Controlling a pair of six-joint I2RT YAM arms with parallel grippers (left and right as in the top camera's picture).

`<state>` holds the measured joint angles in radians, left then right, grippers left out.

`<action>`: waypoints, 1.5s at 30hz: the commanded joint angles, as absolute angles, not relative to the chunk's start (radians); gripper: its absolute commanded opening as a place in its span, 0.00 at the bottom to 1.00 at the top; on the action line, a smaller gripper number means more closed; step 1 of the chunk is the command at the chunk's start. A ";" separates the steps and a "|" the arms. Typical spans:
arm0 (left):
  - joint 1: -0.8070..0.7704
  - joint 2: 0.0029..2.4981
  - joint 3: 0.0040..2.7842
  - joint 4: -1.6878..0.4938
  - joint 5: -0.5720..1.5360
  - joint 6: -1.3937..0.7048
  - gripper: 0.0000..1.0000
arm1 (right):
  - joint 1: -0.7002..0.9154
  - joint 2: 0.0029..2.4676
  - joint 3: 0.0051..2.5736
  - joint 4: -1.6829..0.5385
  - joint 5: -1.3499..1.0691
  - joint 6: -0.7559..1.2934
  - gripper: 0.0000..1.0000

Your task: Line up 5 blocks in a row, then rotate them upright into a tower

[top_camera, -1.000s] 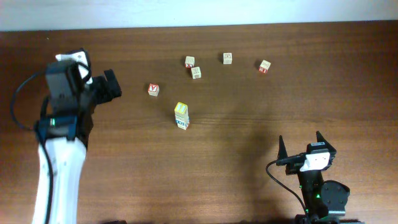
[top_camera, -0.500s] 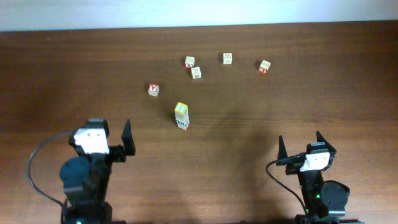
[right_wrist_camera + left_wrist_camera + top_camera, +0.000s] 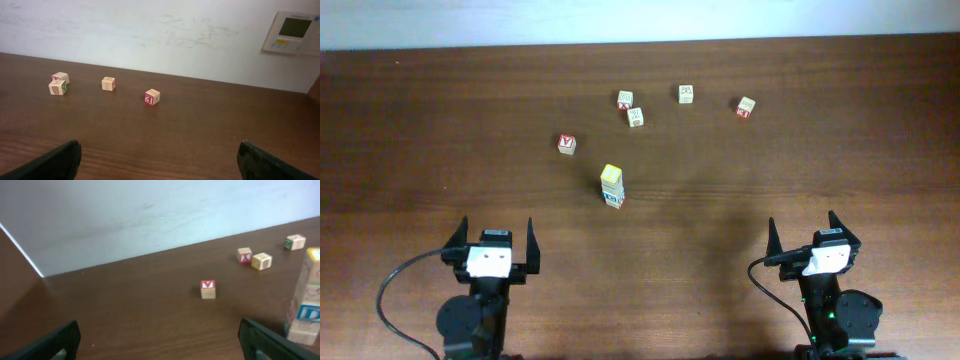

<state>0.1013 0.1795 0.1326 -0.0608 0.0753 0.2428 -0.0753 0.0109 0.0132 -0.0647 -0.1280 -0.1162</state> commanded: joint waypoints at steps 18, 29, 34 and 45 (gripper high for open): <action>0.101 0.006 0.009 -0.078 0.052 0.398 0.99 | -0.079 0.006 0.006 -0.067 -0.123 -0.116 0.99; 0.101 0.006 0.009 -0.078 0.052 0.398 0.99 | -0.079 0.006 0.006 -0.067 -0.123 -0.116 0.99; 0.101 0.006 0.009 -0.078 0.052 0.398 0.99 | -0.079 0.006 0.006 -0.067 -0.123 -0.116 0.99; 0.101 0.006 0.009 -0.078 0.052 0.398 0.99 | -0.079 0.006 0.006 -0.067 -0.123 -0.116 0.99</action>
